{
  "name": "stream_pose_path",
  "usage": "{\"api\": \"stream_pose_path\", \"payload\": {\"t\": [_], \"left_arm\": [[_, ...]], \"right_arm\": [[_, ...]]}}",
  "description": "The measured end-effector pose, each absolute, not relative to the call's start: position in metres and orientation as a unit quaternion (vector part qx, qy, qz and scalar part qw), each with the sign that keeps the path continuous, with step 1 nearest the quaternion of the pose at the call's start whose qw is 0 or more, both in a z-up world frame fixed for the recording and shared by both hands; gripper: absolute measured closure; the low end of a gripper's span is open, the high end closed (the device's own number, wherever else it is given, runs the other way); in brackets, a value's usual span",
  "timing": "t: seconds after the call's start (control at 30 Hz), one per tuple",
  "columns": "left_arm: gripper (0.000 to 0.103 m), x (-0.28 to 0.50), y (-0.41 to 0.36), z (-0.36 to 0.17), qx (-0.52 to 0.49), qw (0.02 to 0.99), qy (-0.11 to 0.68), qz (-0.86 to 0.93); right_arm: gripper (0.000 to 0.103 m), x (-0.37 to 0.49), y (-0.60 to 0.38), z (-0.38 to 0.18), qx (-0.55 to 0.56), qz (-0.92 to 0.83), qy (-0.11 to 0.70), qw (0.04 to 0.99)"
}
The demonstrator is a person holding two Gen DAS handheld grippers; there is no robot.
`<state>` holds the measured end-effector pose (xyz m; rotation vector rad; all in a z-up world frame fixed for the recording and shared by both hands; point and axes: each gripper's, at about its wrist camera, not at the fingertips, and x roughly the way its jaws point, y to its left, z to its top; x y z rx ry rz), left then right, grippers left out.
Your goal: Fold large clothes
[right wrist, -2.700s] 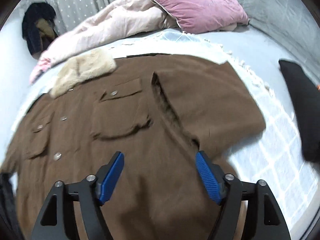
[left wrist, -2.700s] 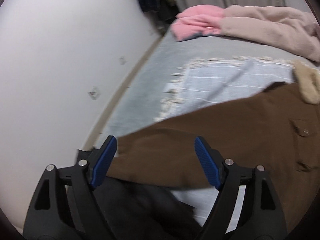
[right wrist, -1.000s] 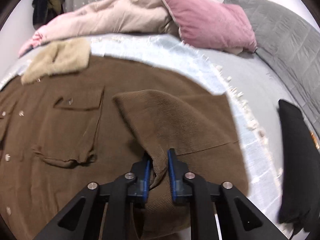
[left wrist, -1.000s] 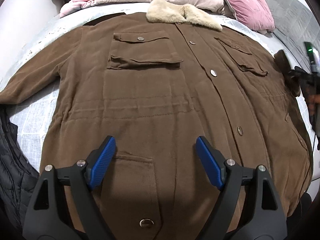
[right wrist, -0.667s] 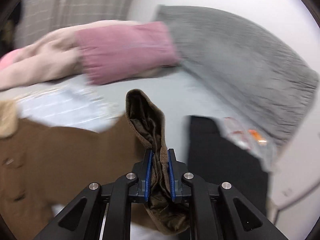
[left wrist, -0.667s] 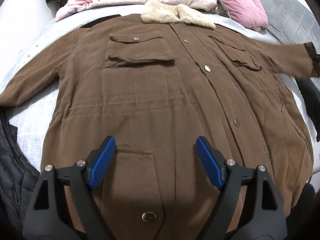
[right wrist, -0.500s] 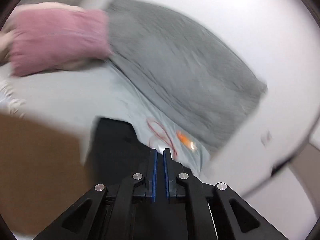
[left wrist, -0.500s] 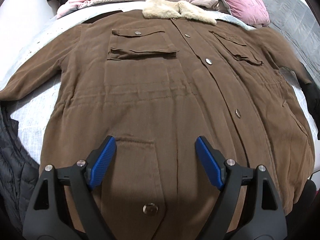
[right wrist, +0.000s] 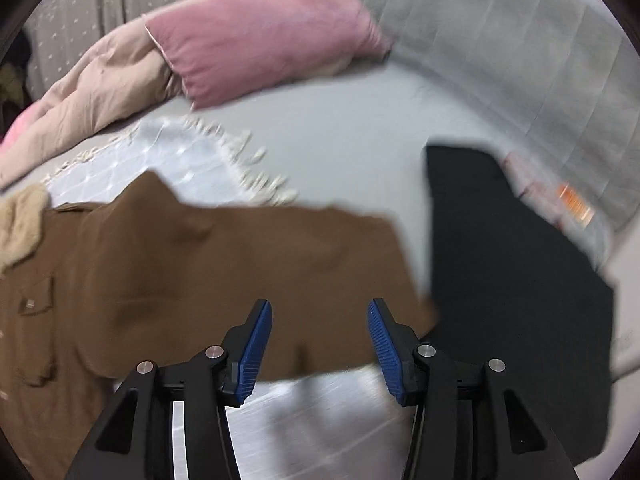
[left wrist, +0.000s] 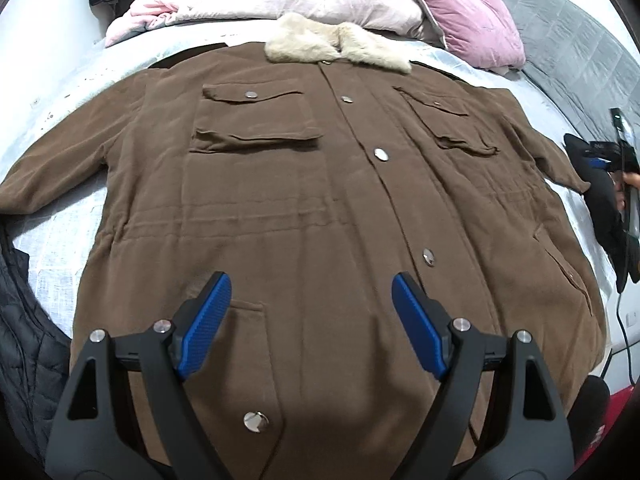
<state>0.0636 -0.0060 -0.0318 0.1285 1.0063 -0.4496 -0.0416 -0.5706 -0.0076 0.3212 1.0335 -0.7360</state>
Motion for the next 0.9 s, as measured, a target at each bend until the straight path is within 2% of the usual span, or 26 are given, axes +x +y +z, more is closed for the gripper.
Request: {"api": "stream_pose_path", "payload": {"t": [0.1,0.17,0.33,0.43,0.47,0.57,0.6,0.63,0.67,0.7,0.77,0.9], "left_arm": [[0.02,0.059,-0.004,-0.036,0.08,0.853,0.471,-0.211],[0.02,0.06,-0.001,-0.044,0.088,0.852,0.475,-0.201],[0.02,0.058,0.003,-0.055,0.068,0.845,0.491,-0.202],[0.02,0.056,0.004,-0.055,0.066,0.846,0.489,-0.204],[0.02,0.056,0.004,-0.056,0.069,0.845,0.49,-0.201],[0.02,0.058,0.007,-0.059,0.072,0.844,0.496,-0.192],[0.02,0.059,0.008,-0.059,0.072,0.843,0.497,-0.191],[0.02,0.06,0.01,-0.058,0.074,0.844,0.497,-0.189],[0.02,0.06,0.011,-0.057,0.077,0.844,0.496,-0.187],[0.02,0.061,0.012,-0.055,0.08,0.845,0.495,-0.185],[0.02,0.064,0.015,-0.051,0.087,0.849,0.489,-0.182],[0.02,0.071,0.021,-0.042,0.084,0.854,0.482,-0.178]], "right_arm": [[0.05,-0.06,-0.576,-0.032,0.287,-0.34,0.487,0.752],[0.042,-0.073,-0.58,-0.05,0.368,-0.344,0.476,0.721],[0.041,-0.077,-0.573,-0.081,0.378,-0.387,0.468,0.699],[0.04,-0.081,-0.588,-0.088,0.422,-0.416,0.393,0.704],[0.035,-0.079,-0.592,-0.09,0.432,-0.425,0.368,0.706],[0.032,-0.066,-0.601,-0.087,0.412,-0.46,0.331,0.714],[0.036,-0.057,-0.601,-0.085,0.396,-0.46,0.322,0.727],[0.058,-0.052,-0.6,-0.082,0.382,-0.457,0.319,0.737],[0.095,-0.041,-0.599,-0.078,0.349,-0.464,0.331,0.744],[0.097,-0.032,-0.597,-0.074,0.321,-0.47,0.342,0.748],[0.098,-0.022,-0.585,-0.047,0.27,-0.468,0.312,0.781],[0.098,-0.042,-0.56,0.009,0.128,-0.515,0.217,0.82]]}}
